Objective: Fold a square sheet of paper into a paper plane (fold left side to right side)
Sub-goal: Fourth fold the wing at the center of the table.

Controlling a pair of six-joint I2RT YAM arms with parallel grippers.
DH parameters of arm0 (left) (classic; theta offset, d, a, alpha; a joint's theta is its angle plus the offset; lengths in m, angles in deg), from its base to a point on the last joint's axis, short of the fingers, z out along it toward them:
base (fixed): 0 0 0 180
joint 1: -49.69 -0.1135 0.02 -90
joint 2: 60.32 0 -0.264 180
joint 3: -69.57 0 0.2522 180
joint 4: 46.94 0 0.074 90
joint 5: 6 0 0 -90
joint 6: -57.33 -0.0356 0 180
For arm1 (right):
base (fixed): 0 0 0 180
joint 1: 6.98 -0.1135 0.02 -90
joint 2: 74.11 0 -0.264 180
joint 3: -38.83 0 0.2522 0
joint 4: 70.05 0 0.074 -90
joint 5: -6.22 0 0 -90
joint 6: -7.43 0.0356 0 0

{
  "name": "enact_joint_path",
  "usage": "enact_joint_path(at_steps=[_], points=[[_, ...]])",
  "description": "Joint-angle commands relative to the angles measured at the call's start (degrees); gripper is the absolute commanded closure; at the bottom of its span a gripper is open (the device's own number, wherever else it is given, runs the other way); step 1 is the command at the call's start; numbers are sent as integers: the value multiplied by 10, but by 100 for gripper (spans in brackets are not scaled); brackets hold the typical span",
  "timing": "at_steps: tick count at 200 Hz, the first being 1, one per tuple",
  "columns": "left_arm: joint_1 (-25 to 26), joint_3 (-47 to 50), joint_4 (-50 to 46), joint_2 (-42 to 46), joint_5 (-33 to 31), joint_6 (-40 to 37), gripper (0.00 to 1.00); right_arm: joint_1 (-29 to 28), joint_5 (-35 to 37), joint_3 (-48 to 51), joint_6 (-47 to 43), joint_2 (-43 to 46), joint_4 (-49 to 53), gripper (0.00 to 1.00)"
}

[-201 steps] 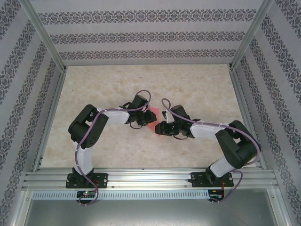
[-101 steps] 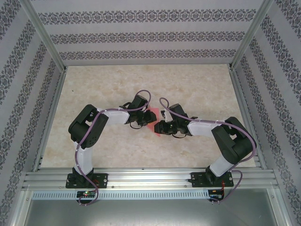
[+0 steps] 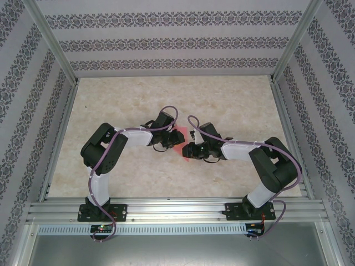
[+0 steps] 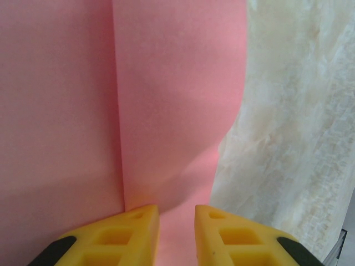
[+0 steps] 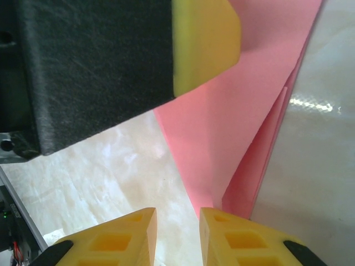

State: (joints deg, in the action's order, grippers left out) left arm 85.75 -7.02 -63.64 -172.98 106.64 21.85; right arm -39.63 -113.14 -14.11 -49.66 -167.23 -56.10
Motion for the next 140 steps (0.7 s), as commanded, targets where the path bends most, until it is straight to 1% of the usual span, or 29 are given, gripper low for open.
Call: enact_joint_path(at_steps=[1,42,140], points=[[2,11,-28,-21,-27,-1,74,-5,13,3,-14,-11,11,73],[2,8,-31,-21,-28,-2,74,-7,16,8,-16,-16,13,76],[3,8,-32,-24,-28,-2,74,-11,39,7,-30,-22,54,80]])
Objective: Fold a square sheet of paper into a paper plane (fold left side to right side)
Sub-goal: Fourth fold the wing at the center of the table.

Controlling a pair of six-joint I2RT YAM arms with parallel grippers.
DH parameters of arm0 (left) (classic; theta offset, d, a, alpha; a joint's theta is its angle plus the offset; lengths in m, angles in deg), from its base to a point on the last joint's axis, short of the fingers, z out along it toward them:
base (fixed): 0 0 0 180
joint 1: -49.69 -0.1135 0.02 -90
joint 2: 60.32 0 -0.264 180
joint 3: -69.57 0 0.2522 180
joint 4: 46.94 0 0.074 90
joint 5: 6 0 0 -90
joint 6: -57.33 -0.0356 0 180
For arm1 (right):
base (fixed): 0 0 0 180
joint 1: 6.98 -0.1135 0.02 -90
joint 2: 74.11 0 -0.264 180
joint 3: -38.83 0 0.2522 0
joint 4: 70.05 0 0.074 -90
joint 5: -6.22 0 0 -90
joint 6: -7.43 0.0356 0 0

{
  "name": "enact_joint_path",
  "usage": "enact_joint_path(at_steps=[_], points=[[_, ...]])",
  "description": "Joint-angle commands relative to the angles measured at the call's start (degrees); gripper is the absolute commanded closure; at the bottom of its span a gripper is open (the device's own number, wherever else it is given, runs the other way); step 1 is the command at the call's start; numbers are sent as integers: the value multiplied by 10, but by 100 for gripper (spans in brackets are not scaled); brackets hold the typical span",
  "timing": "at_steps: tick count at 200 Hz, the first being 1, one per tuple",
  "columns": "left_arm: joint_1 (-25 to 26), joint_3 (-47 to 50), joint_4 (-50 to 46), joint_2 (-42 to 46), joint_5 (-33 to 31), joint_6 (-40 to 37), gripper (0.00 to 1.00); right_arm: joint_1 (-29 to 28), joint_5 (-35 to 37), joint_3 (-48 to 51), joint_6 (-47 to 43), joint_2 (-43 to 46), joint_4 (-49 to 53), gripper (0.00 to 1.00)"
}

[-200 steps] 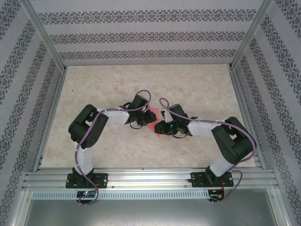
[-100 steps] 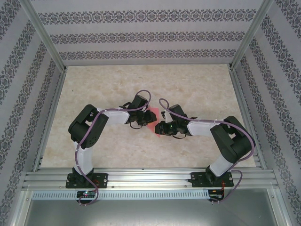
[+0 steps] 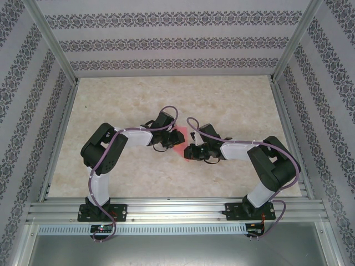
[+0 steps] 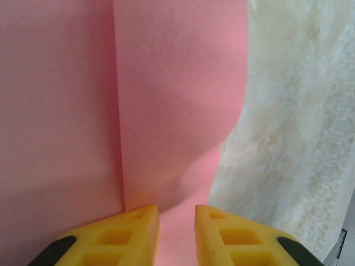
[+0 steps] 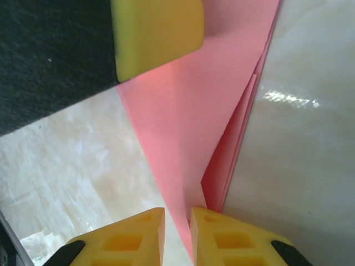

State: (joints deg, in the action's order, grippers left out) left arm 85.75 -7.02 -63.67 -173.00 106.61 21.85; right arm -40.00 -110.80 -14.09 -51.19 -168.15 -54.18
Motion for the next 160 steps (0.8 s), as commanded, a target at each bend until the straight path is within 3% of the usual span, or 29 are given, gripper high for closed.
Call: enact_joint_path(at_steps=[1,160], points=[[3,8,-31,-24,-28,-2,74,-7,15,7,-15,-13,35,80],[2,11,-28,-26,-29,-1,74,-37,67,46,-11,25,111,89]])
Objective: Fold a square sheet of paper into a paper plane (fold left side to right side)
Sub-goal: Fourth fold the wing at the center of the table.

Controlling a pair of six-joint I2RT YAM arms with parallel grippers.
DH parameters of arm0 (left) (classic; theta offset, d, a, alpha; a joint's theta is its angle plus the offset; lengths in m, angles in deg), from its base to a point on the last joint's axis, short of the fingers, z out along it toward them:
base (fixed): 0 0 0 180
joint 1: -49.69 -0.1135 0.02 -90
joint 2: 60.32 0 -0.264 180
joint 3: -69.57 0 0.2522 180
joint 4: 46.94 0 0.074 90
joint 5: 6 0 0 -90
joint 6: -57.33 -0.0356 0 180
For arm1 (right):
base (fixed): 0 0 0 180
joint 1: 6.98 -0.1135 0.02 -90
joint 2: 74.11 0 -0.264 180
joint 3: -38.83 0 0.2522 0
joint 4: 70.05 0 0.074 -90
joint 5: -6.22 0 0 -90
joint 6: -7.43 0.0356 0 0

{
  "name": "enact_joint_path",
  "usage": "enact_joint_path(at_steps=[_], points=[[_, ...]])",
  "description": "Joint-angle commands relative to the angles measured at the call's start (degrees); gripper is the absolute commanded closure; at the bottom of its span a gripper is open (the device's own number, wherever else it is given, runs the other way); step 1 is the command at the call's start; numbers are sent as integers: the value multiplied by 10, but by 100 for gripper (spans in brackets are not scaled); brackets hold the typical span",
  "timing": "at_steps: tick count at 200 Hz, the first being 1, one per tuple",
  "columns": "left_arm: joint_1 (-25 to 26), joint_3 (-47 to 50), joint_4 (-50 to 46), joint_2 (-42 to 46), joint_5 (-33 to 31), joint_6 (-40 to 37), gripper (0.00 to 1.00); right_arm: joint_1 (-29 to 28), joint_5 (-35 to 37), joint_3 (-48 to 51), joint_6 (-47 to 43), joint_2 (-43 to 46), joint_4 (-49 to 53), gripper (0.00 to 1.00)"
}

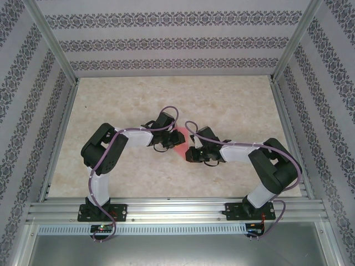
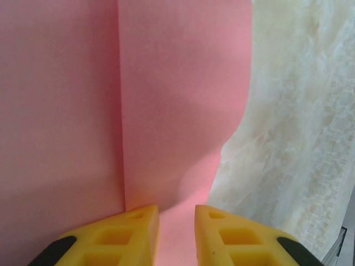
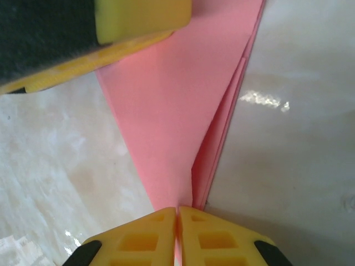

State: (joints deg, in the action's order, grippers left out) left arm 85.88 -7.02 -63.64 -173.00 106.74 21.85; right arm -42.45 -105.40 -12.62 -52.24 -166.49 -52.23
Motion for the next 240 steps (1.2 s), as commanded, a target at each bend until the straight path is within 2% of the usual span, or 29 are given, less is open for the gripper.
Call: enact_joint_path(at_steps=[1,60,122,177,240], points=[[0,11,-28,-26,-30,-1,74,-12,13,31,-1,9,92,89],[1,12,-29,-26,-31,-1,74,-15,14,51,5,48,102,89],[1,15,-27,-23,-29,0,74,3,-19,13,15,120,90,86],[1,14,-28,-23,-29,-1,74,-7,-37,-14,43,55,3,85],[1,12,-28,-24,-28,-1,74,-7,-24,-34,39,-8,-10,85]])
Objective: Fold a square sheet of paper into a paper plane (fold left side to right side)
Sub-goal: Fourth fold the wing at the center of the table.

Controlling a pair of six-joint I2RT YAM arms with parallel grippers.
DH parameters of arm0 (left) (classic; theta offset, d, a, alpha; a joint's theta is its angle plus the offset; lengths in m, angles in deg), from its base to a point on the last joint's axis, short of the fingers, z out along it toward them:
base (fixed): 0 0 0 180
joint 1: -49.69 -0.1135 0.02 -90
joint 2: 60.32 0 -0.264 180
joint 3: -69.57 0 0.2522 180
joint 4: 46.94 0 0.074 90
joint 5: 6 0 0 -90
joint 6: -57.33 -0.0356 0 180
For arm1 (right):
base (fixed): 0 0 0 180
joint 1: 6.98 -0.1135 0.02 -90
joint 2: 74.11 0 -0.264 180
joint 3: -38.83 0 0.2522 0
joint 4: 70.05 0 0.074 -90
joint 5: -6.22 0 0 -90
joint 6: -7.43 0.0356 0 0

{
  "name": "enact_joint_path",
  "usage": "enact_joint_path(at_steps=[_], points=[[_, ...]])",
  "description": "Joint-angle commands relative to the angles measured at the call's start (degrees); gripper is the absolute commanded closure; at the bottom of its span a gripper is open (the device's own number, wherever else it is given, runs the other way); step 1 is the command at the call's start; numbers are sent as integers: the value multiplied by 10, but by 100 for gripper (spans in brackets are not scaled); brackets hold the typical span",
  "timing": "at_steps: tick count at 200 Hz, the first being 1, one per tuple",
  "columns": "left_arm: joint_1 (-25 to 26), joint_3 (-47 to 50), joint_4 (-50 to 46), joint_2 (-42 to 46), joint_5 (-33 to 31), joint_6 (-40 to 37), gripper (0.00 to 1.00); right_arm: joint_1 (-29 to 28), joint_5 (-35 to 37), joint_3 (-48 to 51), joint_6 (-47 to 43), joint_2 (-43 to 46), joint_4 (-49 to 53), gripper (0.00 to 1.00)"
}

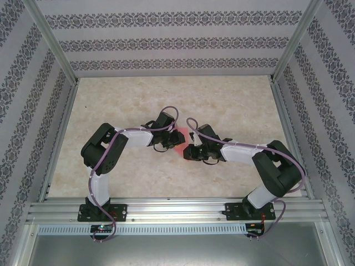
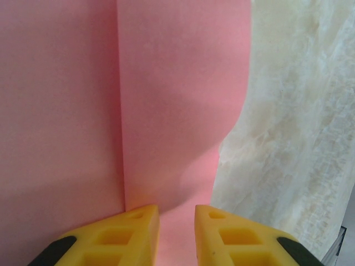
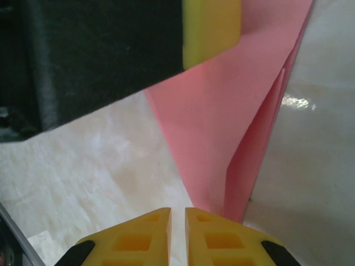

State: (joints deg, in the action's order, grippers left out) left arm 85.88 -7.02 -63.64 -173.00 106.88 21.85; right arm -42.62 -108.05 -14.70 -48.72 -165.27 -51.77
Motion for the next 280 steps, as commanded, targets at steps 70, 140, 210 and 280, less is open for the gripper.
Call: enact_joint_path(at_steps=[70,140,210,280], points=[[-1,0,-42,-24,-33,-9,74,-5,35,21,17,-29,42,86],[-26,-61,-94,-34,-44,-42,73,-6,39,60,28,-27,62,89],[-51,-124,-116,-69,-44,-61,73,-5,35,53,25,-38,66,90],[-97,-148,-140,-95,-48,-90,73,-4,33,58,25,-35,64,91]])
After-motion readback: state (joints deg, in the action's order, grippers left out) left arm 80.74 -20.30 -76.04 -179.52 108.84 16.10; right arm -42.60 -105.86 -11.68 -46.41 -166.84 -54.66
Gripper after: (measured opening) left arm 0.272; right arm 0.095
